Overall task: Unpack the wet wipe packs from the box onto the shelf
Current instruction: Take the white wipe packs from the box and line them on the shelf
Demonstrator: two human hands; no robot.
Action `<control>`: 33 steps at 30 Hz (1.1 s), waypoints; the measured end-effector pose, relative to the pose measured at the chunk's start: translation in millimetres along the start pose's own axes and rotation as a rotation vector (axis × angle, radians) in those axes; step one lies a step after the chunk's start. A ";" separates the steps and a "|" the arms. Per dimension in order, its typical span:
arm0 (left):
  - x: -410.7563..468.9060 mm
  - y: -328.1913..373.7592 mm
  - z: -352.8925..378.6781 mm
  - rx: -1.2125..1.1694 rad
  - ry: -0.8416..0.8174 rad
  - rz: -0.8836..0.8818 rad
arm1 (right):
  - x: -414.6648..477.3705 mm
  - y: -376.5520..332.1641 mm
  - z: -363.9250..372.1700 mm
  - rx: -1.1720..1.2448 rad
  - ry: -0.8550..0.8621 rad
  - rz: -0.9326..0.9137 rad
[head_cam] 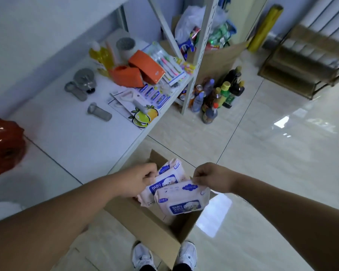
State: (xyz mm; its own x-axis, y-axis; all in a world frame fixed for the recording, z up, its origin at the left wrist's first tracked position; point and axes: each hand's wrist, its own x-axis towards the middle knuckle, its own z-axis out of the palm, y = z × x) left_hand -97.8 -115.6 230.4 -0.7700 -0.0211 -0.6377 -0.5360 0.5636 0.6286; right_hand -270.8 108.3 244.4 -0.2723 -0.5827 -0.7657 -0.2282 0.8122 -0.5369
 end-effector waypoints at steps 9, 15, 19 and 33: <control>-112.8 101.8 -96.7 0.013 0.098 0.071 | -119.1 -117.9 -90.1 -0.109 0.016 -0.184; -199.1 169.9 -158.0 -0.003 0.175 0.097 | -205.4 -195.0 -138.9 -0.050 0.020 -0.300; -261.0 207.1 -183.5 -0.019 0.274 0.133 | -249.4 -244.0 -151.2 -0.062 0.041 -0.391; -503.2 198.0 -213.9 0.146 0.622 -0.072 | -318.0 -429.8 -68.9 -0.103 -0.150 -0.706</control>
State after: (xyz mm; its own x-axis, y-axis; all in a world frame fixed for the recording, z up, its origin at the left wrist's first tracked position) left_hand 109.5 -170.1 771.1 -0.8144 -0.5133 -0.2709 -0.5748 0.6488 0.4986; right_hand -150.6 -57.4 743.0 0.1021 -0.9506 -0.2932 -0.3908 0.2327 -0.8905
